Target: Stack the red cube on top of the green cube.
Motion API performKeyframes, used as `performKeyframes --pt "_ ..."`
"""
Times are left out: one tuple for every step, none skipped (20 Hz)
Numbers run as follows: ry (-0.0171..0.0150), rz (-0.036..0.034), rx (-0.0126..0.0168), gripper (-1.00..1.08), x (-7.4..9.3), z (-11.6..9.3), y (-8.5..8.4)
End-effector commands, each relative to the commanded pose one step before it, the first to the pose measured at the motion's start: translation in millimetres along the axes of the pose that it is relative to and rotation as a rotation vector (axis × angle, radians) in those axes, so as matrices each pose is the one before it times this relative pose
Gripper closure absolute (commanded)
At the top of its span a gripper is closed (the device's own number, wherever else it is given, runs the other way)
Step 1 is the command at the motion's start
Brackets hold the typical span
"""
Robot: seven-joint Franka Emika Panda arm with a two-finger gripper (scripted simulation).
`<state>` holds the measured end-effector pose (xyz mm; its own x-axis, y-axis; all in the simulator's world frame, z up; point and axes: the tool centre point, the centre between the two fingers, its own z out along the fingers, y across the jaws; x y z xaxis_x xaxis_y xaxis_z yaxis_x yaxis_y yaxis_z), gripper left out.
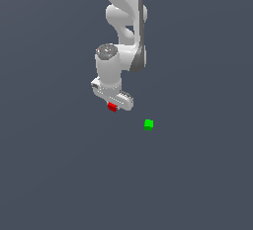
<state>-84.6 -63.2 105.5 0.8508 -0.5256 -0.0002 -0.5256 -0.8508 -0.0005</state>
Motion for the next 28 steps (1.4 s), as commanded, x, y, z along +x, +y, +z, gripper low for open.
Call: performKeyframes --pt "0.00001 -0.00095 0.00076 1.08 -6.34 5.56 -23.53" --pt "0.0 0.0 0.0 1.08 -2.69 2.61 -10.56" --pt "0.0 0.0 0.0 1.08 -2.75 2.7 -10.94" --pt "0.0 0.0 0.0 1.08 -2.78 2.77 -11.23" --pt "0.0 0.0 0.0 1.08 -2.79 2.82 -11.45" --pt "-0.00052 0.0001 0.00044 1.08 -2.7 2.97 -11.52" --pt "0.0 0.0 0.0 1.08 -2.64 2.78 -11.31" --pt "0.0 0.0 0.0 1.08 -2.45 2.63 -10.71" --pt "0.0 0.0 0.0 1.08 -2.25 2.47 -10.1" --pt "0.0 0.0 0.0 1.08 -2.05 2.31 -9.47" --pt "0.0 0.0 0.0 1.08 -1.86 2.14 -8.83" --pt "0.0 0.0 0.0 1.08 -1.66 1.97 -8.16" --pt "0.00012 -0.0001 -0.00046 1.08 -1.51 1.91 -7.55" --pt "0.0 0.0 0.0 1.08 -1.27 1.62 -6.77" --pt "0.0 0.0 0.0 1.08 -1.08 1.43 -6.04" --pt "0.00026 -0.00017 -0.00062 1.08 -0.98 1.36 -5.4" --pt "0.0 0.0 0.0 1.08 -0.73 1.06 -4.53" --pt "0.0 0.0 0.0 1.08 -0.59 0.89 -3.83" --pt "0.0 0.0 0.0 1.08 -0.46 0.73 -3.18" --pt "0.0 0.0 0.0 1.08 -0.36 0.58 -2.56" --pt "0.0 0.0 0.0 1.08 -0.26 0.45 -1.96" --pt "0.0 0.0 0.0 1.08 -0.18 0.31 -1.39" --pt "0.0 0.0 0.0 1.08 -0.11 0.19 -0.83" --pt "0.0 0.0 0.0 1.08 -0.03 0.06 -0.28" --pt "0.0 0.0 0.0 -0.92 0.0 0.0 0.0" --pt "0.0 0.0 0.0 -0.92 0.0 0.0 0.0" --pt "0.0 0.0 0.0 -0.92 0.0 0.0 0.0" --pt "0.0 0.0 0.0 -0.92 0.0 0.0 0.0"
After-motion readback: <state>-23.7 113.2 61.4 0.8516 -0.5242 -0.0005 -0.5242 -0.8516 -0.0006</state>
